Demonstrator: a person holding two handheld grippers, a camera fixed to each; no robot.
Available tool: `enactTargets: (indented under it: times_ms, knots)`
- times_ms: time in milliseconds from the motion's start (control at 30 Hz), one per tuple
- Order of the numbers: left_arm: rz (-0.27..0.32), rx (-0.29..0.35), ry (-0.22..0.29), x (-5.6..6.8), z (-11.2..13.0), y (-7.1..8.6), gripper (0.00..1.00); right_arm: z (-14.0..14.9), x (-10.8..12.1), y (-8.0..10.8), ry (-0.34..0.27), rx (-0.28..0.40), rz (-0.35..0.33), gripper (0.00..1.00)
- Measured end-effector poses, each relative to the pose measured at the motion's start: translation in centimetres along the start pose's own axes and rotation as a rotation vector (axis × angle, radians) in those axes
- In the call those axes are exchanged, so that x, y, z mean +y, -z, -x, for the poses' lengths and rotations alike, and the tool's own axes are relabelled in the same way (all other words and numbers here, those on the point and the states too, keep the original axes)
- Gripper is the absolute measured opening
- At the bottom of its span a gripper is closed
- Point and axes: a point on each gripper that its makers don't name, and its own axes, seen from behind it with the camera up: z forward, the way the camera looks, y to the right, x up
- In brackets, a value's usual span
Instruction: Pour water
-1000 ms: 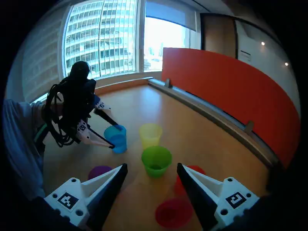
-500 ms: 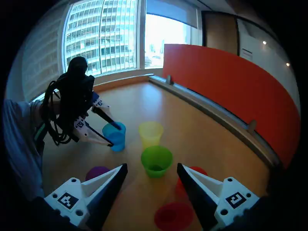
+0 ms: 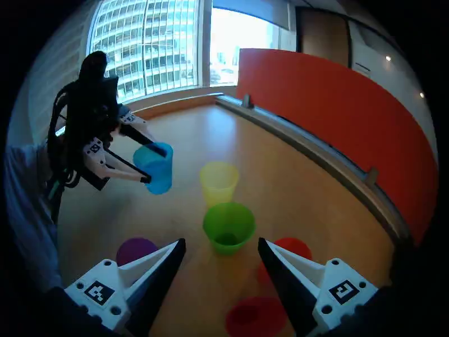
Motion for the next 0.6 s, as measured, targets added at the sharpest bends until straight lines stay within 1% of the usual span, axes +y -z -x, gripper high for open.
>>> enactTargets:
  times_ms: [300, 600]
  knots:
    - [-0.03, 0.089, 0.0, -1.0, -2.9, 2.4, 0.87, 0.6, 0.4, -1.4, -0.017, -0.085, 0.014, 1.0]
    - [-0.051, 0.135, 0.005, -1.8, -4.2, 4.1, 0.87, 0.8, 0.5, -2.9, -0.005, -0.14, 0.015, 1.0]
